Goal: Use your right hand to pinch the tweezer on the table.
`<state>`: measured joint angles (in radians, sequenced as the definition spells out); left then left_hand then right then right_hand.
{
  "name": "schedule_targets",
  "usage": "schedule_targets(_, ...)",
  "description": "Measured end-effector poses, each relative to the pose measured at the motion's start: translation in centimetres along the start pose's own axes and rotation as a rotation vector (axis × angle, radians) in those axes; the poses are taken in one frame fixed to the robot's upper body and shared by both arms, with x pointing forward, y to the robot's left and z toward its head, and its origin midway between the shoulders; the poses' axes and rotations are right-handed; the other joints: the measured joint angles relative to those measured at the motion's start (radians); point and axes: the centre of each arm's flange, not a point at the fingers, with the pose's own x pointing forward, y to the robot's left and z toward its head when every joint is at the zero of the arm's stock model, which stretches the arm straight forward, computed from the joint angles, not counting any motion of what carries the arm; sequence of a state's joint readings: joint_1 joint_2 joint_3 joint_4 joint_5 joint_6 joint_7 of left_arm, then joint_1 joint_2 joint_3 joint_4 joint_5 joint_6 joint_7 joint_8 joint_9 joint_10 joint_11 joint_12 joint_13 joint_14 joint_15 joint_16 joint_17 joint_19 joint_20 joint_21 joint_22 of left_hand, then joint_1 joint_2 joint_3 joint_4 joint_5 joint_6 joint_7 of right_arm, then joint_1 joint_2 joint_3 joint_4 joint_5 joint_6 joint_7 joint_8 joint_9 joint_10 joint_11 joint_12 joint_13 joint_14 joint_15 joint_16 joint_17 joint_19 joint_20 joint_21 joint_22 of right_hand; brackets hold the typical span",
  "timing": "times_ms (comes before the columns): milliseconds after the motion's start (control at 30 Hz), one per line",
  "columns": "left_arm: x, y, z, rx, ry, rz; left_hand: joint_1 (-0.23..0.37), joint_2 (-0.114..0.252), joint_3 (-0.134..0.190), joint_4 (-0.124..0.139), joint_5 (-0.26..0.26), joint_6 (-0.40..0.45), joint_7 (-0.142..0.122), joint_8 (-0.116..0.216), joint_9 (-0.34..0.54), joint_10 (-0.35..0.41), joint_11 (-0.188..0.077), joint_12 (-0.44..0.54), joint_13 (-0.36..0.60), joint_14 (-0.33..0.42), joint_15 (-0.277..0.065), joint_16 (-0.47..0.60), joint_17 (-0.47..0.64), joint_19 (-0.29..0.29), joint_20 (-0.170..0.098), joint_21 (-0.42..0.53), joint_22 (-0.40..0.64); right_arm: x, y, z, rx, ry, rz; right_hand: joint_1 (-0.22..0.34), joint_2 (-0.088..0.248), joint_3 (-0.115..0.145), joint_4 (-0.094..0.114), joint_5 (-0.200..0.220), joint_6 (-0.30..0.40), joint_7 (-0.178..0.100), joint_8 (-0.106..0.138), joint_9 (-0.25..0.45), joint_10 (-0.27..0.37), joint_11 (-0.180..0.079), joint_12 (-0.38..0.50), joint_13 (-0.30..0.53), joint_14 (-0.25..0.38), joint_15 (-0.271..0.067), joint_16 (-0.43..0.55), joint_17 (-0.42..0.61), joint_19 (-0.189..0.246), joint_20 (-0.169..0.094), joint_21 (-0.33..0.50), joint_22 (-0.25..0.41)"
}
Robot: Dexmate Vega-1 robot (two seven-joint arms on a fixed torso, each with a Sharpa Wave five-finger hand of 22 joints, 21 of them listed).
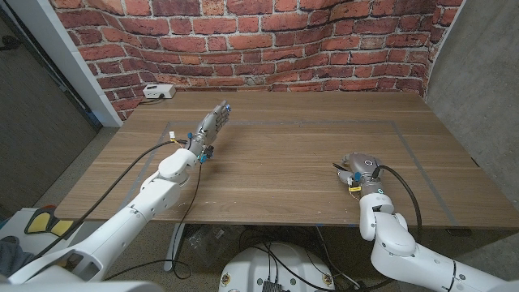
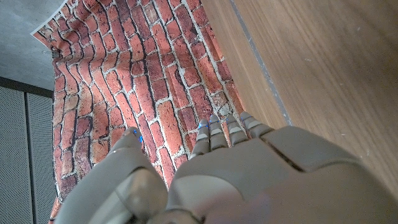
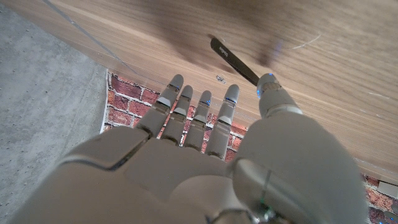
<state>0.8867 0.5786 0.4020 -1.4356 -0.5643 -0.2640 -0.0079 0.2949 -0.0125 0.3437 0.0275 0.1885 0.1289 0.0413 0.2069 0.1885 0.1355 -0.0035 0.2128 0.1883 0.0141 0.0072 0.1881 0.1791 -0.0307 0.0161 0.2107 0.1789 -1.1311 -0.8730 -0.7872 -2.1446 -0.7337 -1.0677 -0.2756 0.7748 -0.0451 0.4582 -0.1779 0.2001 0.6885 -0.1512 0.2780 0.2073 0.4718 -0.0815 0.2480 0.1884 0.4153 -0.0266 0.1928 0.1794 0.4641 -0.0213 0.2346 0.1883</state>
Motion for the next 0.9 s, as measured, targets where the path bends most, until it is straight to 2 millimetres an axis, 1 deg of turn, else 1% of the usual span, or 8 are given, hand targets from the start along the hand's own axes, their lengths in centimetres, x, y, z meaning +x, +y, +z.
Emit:
schedule_targets(167, 0.05, 0.06, 0.04, 0.001, -0.001, 0.0, 0.0, 0.0, 0.0, 0.0, -0.004, 0.0, 0.0, 0.0, 0.0, 0.004, 0.004, 0.0, 0.0, 0.0, 0.0, 0.0, 0.0, 0.0, 0.0, 0.0, 0.0, 0.07, 0.15, -0.04, 0.004, 0.005, -0.01, 0.008, 0.002, 0.003, 0.003, 0.0, 0.022, -0.003, 0.008, 0.0, 0.014, -0.014, 0.006, 0.002, 0.017, -0.006, 0.0, 0.0, 0.017, -0.003, 0.004, 0.0)
schedule_targets(233, 0.06, 0.06, 0.05, 0.001, -0.001, 0.0, 0.0, 0.0, 0.0, 0.0, -0.004, 0.0, 0.0, 0.0, 0.0, 0.004, 0.004, 0.0, 0.0, 0.0, 0.0, 0.0, 0.0, 0.0, 0.0, 0.0, 0.0, 0.12, 0.26, -0.06, 0.003, 0.007, -0.01, 0.009, 0.002, 0.006, 0.006, 0.0, 0.027, -0.006, 0.011, 0.0, 0.022, -0.014, 0.007, 0.005, 0.023, -0.012, 0.0, 0.002, 0.018, -0.004, 0.005, 0.0)
schedule_targets(333, 0.06, 0.08, 0.06, 0.001, -0.001, 0.0, 0.012, -0.012, 0.0, 0.0, -0.004, 0.0, 0.0, 0.0, 0.0, 0.009, -0.002, 0.0, 0.0, 0.0, 0.0, 0.0, 0.0, 0.0, 0.0, 0.0, 0.0, 0.17, 0.38, -0.09, 0.005, 0.009, -0.013, 0.009, 0.002, 0.008, 0.008, 0.0, 0.048, -0.006, 0.015, 0.0, 0.033, -0.022, 0.011, 0.005, 0.035, -0.016, 0.0, 0.005, 0.03, -0.009, 0.01, 0.0)
schedule_targets(533, 0.08, 0.13, 0.04, 0.001, -0.001, 0.001, 0.012, -0.012, 0.0, 0.0, -0.004, 0.0, 0.0, 0.0, 0.0, 0.009, -0.002, 0.0, 0.0, 0.0, 0.0, 0.0, 0.0, -0.001, 0.001, 0.0, 0.0, 0.24, 0.78, -0.15, 0.012, 0.013, -0.009, 0.018, 0.003, 0.005, 0.012, 0.0, 0.097, -0.016, 0.036, 0.0, 0.053, -0.024, 0.011, 0.002, 0.054, -0.02, 0.0, 0.005, 0.047, -0.011, 0.017, 0.0)
schedule_targets(633, 0.11, 0.11, 0.01, -0.001, -0.001, 0.001, 0.012, -0.011, 0.0, 0.0, -0.004, 0.0, 0.0, 0.0, 0.0, 0.009, -0.002, 0.0, 0.0, 0.0, 0.0, 0.0, 0.0, -0.006, 0.006, 0.0, 0.0, 0.42, 0.79, -0.4, 0.014, 0.021, -0.009, 0.021, 0.007, 0.008, 0.017, 0.0, 0.114, -0.018, 0.037, 0.0, 0.066, -0.026, 0.018, 0.002, 0.062, -0.02, 0.001, 0.005, 0.05, -0.014, 0.018, 0.0)
schedule_targets(667, 0.11, 0.1, 0.0, -0.001, 0.0, 0.001, 0.012, -0.011, 0.0, 0.0, -0.004, 0.0, 0.0, 0.0, 0.0, 0.009, -0.002, 0.0, 0.0, 0.0, 0.0, 0.0, 0.0, -0.006, 0.006, 0.0, 0.0, 0.45, 0.78, -0.46, 0.015, 0.022, -0.009, 0.022, 0.007, 0.008, 0.017, 0.0, 0.117, -0.018, 0.043, 0.0, 0.068, -0.028, 0.018, 0.002, 0.065, -0.022, 0.006, 0.005, 0.052, -0.017, 0.018, 0.0)
schedule_targets(867, 0.13, 0.03, -0.07, -0.002, 0.001, 0.001, 0.008, 0.006, 0.0, 0.0, -0.004, 0.0, 0.0, 0.0, 0.0, 0.009, -0.002, 0.0, 0.0, 0.0, 0.0, 0.0, 0.0, -0.006, 0.006, -0.004, 0.0, 0.55, 0.86, -0.67, 0.023, 0.027, -0.008, 0.022, 0.007, 0.008, 0.017, 0.0, 0.141, -0.031, 0.045, 0.0, 0.088, -0.037, 0.022, 0.002, 0.084, -0.02, 0.008, 0.005, 0.068, -0.018, 0.024, 0.0)
schedule_targets(900, 0.13, 0.0, -0.09, -0.003, 0.001, 0.0, 0.008, 0.006, 0.0, 0.0, -0.004, 0.0, 0.0, 0.0, 0.0, 0.009, -0.002, 0.0, 0.0, 0.0, 0.0, 0.0, 0.0, -0.006, 0.006, -0.004, 0.0, 0.57, 0.88, -0.7, 0.025, 0.028, -0.009, 0.026, 0.012, 0.011, 0.02, 0.0, 0.147, -0.032, 0.05, -0.001, 0.094, -0.036, 0.025, 0.002, 0.09, -0.022, 0.008, 0.005, 0.071, -0.021, 0.025, 0.0)
